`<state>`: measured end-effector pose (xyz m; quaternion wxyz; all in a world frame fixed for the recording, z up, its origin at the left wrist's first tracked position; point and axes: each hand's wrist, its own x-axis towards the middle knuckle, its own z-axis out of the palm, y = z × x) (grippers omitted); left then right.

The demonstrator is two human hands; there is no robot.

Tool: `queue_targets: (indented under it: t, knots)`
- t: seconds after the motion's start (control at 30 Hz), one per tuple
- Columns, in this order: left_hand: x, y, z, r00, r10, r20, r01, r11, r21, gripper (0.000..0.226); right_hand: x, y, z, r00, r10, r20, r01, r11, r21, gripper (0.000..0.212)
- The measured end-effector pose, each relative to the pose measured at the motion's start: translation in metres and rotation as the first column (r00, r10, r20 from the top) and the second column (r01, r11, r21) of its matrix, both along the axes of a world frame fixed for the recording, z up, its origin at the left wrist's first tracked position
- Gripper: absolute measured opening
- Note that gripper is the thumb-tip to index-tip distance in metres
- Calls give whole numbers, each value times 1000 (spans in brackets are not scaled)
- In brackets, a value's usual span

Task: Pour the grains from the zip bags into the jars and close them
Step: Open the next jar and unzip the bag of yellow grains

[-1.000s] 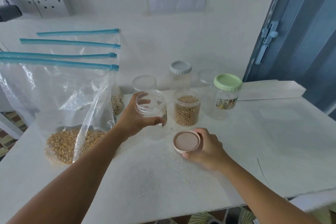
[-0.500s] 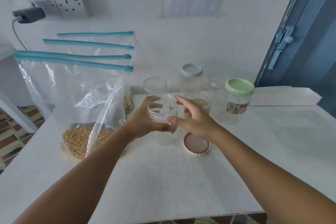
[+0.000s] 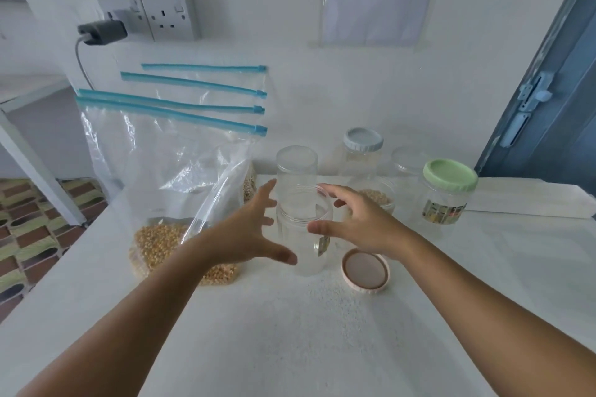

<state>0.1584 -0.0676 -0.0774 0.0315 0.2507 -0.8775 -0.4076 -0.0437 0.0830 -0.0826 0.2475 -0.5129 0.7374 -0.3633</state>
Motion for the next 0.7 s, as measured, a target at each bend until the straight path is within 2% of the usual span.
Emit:
queue_targets:
  t: [0.07,0.13,0.2,0.27,0.37,0.47,0.6,0.7]
  knots:
    - [26,0,28,997,-26,74,35,993,-116,127,-3,-2,5,1000,-3,6,3,1000,-18,94]
    - [47,2,61,998,-45,47,53,976,-210,96,-3,-8,13,999,-42,-11,41,995,-90,80]
    - [56,1,90,997,-47,-54,29,956,-293,71,0,-20,23,992,-109,-66,95,977,-190,58]
    - [52,-7,106,980,-16,-198,-78,886,-456,57,7,-39,37,985,-151,-86,125,959,-253,42]
    - [32,-25,115,918,17,-397,-293,703,-648,46,21,-69,55,977,-183,-112,142,943,-300,32]
    - [9,-42,116,934,76,-350,-319,619,-718,42,36,-94,67,976,-208,-67,179,937,-301,30]
    - [-5,-55,118,968,93,-231,-238,622,-746,36,48,-109,72,969,-246,38,243,904,-351,25]
    - [-5,-59,117,963,81,-256,-246,648,-721,27,53,-107,70,968,-243,54,246,899,-362,25]
